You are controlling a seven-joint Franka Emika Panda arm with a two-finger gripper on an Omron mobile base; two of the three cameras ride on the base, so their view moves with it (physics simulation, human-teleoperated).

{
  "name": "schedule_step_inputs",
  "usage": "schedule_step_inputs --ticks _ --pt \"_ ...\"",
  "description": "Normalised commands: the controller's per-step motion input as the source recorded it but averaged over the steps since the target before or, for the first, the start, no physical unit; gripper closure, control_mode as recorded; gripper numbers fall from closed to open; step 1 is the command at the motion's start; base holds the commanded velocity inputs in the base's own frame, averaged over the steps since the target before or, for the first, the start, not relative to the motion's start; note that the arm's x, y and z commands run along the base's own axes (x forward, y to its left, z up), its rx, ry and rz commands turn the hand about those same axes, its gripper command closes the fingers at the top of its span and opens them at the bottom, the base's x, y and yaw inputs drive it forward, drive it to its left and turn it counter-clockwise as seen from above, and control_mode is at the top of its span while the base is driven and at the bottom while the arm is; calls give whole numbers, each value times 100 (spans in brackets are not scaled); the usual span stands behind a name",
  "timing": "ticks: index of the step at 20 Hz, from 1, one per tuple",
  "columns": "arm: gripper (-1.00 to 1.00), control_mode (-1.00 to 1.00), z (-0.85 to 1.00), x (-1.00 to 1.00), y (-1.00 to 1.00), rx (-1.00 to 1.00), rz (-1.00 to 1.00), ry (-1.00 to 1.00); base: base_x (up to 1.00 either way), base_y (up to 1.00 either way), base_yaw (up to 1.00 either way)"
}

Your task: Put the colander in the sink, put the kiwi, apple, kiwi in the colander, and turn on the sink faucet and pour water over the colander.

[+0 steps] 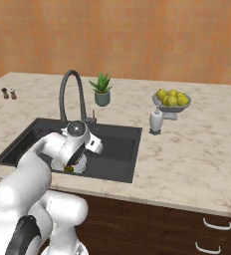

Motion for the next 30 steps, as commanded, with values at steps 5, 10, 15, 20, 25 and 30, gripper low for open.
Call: schedule_step_inputs --ticks 5,10,15,20,25,30 --pt "-100 -100 0 6 -42 0 15 -45 0 0 0" --pt "-100 -100 16 28 -5 0 -4 -35 0 0 0" --pt "-100 -100 3 59 0 0 -12 -23 0 0 0" --pt "-100 -100 0 42 5 0 -9 -8 0 0 0" --pt "-100 -100 0 6 16 0 -3 0 0 0 0" --pt "-100 -100 0 16 0 0 0 0 0 0 0"
